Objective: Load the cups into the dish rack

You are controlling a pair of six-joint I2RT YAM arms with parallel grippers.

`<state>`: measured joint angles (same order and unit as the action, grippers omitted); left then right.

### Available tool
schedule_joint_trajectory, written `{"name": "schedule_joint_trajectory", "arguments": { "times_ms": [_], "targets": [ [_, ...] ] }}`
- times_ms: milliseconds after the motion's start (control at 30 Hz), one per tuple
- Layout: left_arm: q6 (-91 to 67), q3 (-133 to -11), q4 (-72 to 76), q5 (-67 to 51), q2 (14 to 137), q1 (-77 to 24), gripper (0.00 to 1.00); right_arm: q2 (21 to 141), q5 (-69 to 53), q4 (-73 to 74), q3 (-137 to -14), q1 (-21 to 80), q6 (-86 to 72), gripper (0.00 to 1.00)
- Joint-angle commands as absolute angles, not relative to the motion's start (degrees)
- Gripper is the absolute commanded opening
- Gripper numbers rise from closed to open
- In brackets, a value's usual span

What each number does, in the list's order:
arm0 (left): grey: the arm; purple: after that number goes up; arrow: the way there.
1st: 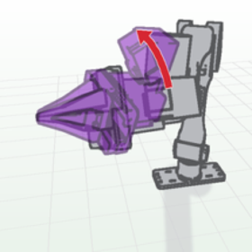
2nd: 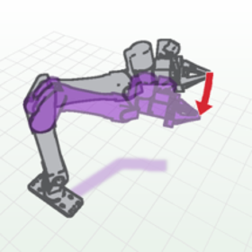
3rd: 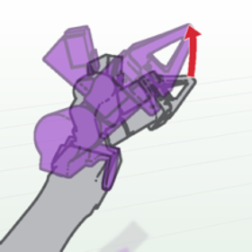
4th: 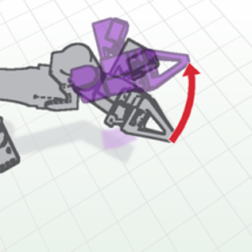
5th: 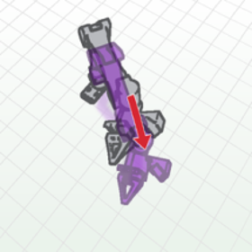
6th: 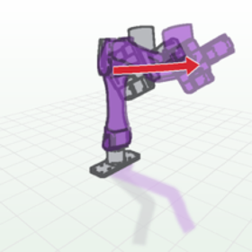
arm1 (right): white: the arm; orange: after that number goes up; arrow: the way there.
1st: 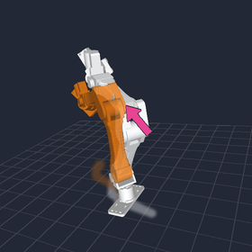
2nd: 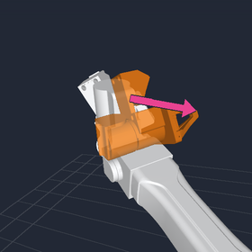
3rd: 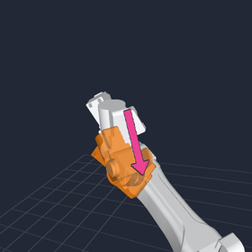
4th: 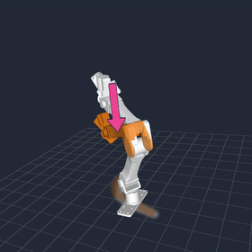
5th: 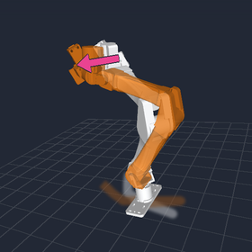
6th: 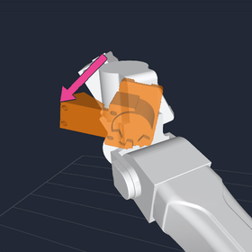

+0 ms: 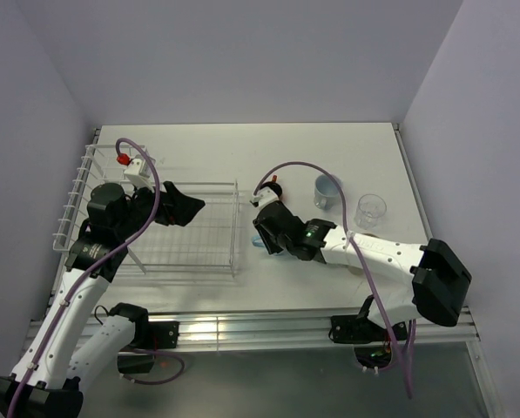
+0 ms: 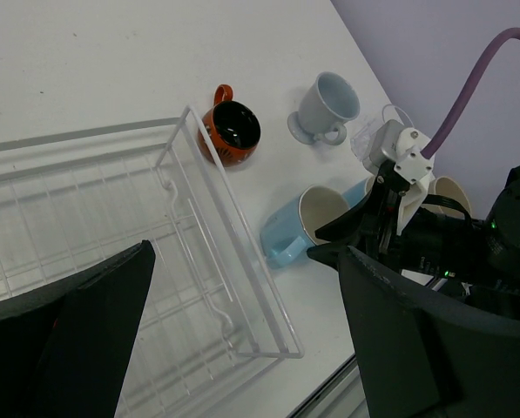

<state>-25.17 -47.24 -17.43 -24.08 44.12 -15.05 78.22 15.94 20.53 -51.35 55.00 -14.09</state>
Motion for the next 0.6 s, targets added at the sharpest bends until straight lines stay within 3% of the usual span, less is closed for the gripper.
{"name": "schedule_joint_trajectory", "arguments": {
  "times_ms": [0, 300, 500, 567],
  "targets": [
    [-25.05, -47.99, -16.52, -23.82, 44.21, -15.21, 0.93, 78.92, 17.49, 21.36, -54.58, 55.55, -12.92, 0.38],
    [-25.14, -47.99, -16.7, -23.73, 44.38, -15.21, 0.93, 81.56, 16.17, 23.2, -55.9, 55.55, -12.22, 0.31],
    [-25.22, -48.08, -16.61, -23.82, 44.65, -15.29, 0.93, 81.3, 16.35, 24.26, -56.95, 55.63, -13.27, 0.0],
    [-25.22, -47.99, -16.61, -23.82, 44.65, -15.29, 0.93, 80.25, 15.91, 25.31, -58.18, 55.46, -13.53, 0.0]
  ]
}}
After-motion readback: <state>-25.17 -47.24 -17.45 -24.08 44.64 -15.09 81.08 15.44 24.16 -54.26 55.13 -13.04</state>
